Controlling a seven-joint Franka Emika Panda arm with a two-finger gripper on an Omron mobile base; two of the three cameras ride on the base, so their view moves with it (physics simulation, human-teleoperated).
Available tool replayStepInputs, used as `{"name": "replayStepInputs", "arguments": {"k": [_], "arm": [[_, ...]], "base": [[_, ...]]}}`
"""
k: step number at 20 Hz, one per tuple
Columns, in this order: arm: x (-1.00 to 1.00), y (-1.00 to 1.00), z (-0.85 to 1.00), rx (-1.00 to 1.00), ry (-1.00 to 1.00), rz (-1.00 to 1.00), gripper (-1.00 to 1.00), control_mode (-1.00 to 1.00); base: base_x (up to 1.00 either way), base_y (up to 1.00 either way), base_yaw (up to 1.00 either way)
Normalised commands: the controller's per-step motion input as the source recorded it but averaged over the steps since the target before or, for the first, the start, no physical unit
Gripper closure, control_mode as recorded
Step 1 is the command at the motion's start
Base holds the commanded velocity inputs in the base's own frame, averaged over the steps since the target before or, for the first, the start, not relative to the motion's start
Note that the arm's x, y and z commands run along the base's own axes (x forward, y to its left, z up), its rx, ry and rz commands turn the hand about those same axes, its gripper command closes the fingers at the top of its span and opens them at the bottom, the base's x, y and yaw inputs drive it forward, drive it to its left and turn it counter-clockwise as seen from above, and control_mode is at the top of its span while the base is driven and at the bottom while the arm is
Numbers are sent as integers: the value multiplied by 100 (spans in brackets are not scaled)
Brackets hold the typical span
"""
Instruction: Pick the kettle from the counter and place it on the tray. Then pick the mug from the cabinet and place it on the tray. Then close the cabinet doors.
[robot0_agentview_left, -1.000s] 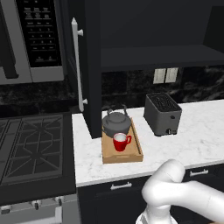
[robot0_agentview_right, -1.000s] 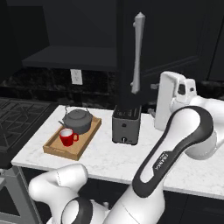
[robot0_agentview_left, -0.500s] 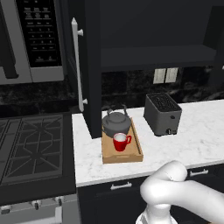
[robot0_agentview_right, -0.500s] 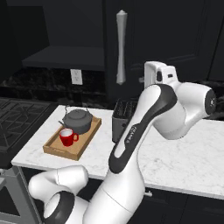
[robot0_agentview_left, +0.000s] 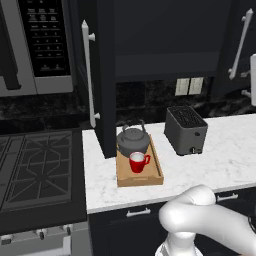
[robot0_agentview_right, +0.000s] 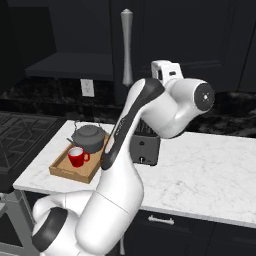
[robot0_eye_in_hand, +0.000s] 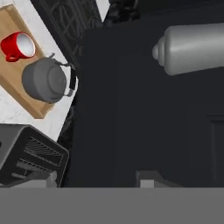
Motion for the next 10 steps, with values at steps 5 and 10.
{"name": "replayStepInputs", "arguments": {"k": [5,10], "arm": [[81,14,0,-6,0,-15,-100,-100],[84,12,0,-5,0,-15,-100,-100]], "base": [[0,0,0],[0,0,0]]}}
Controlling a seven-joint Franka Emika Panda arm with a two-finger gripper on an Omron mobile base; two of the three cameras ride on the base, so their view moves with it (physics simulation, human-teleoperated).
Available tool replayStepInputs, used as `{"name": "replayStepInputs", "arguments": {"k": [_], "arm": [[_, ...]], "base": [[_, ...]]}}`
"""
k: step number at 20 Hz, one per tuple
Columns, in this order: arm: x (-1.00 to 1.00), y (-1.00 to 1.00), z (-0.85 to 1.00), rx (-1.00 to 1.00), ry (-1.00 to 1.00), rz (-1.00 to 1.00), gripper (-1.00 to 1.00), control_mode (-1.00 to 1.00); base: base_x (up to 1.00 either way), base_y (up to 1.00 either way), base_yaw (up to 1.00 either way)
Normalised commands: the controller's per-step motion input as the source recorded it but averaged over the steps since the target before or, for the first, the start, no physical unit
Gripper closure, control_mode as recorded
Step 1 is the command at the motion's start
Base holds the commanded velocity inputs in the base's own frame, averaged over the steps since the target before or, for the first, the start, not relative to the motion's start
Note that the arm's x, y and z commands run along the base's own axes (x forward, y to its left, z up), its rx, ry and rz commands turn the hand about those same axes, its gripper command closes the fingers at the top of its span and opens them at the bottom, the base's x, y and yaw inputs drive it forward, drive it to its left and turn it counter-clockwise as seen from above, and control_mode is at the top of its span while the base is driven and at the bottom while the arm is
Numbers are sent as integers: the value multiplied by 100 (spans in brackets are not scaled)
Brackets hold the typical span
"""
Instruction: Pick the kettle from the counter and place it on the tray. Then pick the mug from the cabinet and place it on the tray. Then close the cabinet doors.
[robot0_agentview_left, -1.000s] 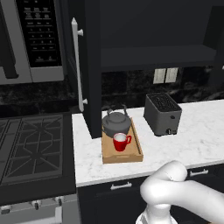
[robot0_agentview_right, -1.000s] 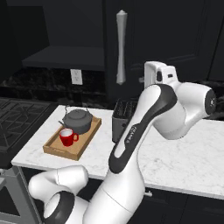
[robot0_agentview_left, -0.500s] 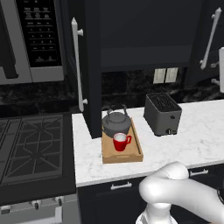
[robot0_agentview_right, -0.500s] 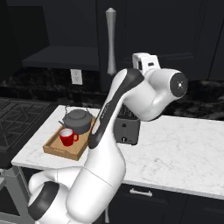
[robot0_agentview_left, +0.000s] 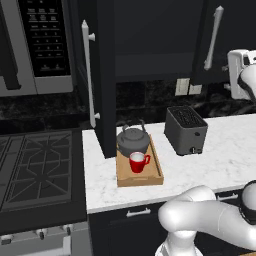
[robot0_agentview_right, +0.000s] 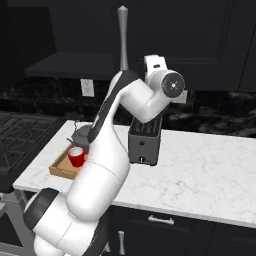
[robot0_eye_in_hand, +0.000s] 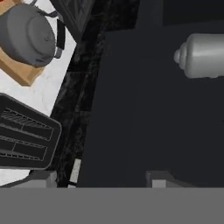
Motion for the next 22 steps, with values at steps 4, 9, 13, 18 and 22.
{"name": "replayStepInputs", "arguments": {"k": [4,9,13,18,22], "arm": [[81,5,0,-3,0,-13,-100,-100],[80,1,0,-1,0,-11,-100,-100],[72,0,0,0,0,-12,-100,-100],[48,-16,-19,-2,4,-11,-100,-100],[24,-30,-33,0,5,-9,-100,-100]], "base": [[0,0,0],[0,0,0],[0,0,0],[0,0,0],[0,0,0]]}}
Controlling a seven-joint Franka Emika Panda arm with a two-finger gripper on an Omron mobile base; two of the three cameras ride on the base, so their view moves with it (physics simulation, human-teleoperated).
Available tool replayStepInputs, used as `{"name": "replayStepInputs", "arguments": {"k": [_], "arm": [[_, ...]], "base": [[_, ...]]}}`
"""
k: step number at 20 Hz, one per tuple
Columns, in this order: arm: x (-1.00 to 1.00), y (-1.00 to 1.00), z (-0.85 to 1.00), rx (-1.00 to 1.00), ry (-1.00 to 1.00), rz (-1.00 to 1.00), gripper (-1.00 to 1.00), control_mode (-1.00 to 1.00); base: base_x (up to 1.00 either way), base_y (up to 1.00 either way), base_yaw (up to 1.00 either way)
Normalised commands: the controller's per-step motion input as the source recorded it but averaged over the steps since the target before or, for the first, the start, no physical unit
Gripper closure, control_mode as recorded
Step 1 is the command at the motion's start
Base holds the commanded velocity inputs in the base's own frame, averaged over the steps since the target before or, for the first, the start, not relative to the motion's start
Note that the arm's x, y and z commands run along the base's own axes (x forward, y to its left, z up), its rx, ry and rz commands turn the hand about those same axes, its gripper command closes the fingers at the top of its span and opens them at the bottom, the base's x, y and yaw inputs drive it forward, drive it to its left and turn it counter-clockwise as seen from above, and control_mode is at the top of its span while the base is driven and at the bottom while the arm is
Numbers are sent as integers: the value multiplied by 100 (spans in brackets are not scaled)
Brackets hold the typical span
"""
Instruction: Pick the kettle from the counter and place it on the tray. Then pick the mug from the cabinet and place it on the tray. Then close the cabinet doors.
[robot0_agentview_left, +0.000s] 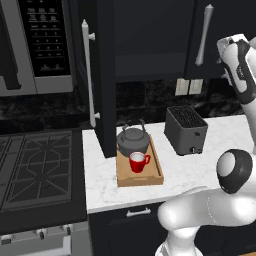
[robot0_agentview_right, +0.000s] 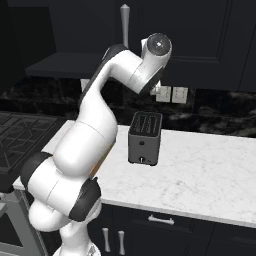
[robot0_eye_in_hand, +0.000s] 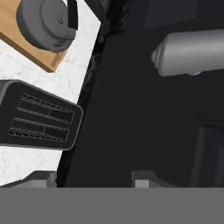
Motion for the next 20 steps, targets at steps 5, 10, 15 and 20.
{"name": "replayStepInputs", "arguments": {"k": [5,10,15,20], "arm": [[8,-29,-34,0,1,-7,-100,-100],[-19,-31,-46,3,-17,-3,-100,-100],[-89,-30,-17,13,-34,0,-100,-100],[-97,-5,0,6,-22,-1,-100,-100]], "base": [[0,0,0],[0,0,0],[0,0,0],[0,0,0]]}}
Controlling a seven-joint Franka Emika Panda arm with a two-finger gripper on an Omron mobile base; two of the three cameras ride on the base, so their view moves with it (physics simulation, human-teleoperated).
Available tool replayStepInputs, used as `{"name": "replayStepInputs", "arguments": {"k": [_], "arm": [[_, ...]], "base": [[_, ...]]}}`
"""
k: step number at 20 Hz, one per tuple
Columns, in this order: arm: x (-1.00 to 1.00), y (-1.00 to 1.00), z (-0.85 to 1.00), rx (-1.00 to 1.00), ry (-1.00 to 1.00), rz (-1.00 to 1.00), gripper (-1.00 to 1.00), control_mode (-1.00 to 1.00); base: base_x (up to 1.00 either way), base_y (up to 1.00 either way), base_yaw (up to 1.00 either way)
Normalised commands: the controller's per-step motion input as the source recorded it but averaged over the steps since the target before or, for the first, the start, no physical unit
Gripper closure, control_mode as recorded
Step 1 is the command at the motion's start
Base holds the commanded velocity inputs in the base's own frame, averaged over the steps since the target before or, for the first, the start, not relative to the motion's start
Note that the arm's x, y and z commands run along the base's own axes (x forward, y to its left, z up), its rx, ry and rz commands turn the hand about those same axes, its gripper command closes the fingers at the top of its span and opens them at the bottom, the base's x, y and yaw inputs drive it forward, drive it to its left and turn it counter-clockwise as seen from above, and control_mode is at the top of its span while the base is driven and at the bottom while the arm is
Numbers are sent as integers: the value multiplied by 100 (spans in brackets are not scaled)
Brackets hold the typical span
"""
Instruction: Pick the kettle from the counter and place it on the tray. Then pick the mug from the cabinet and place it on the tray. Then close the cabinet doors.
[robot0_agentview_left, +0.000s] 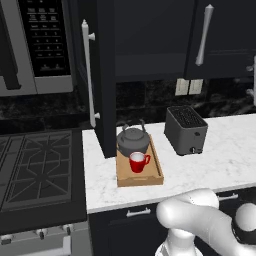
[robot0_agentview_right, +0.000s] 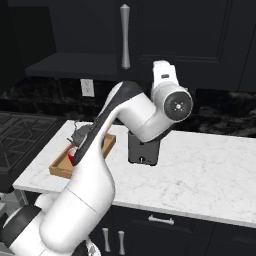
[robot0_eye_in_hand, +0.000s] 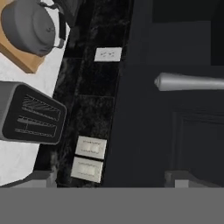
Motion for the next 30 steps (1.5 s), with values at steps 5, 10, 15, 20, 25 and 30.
{"name": "replayStepInputs", "arguments": {"k": [5,10,15,20,25,30], "arm": [[-95,4,0,0,-16,0,-100,-100],[-81,30,0,0,-10,0,-100,-100],[-44,78,-4,-13,-7,0,-100,-100],[-3,100,-27,-27,-1,-4,-100,-100],[27,100,-41,-25,-4,-13,-100,-100],[4,74,-6,-10,-26,-21,-100,-100]], "base": [[0,0,0],[0,0,0],[0,0,0],[0,0,0],[0,0,0],[0,0,0]]}}
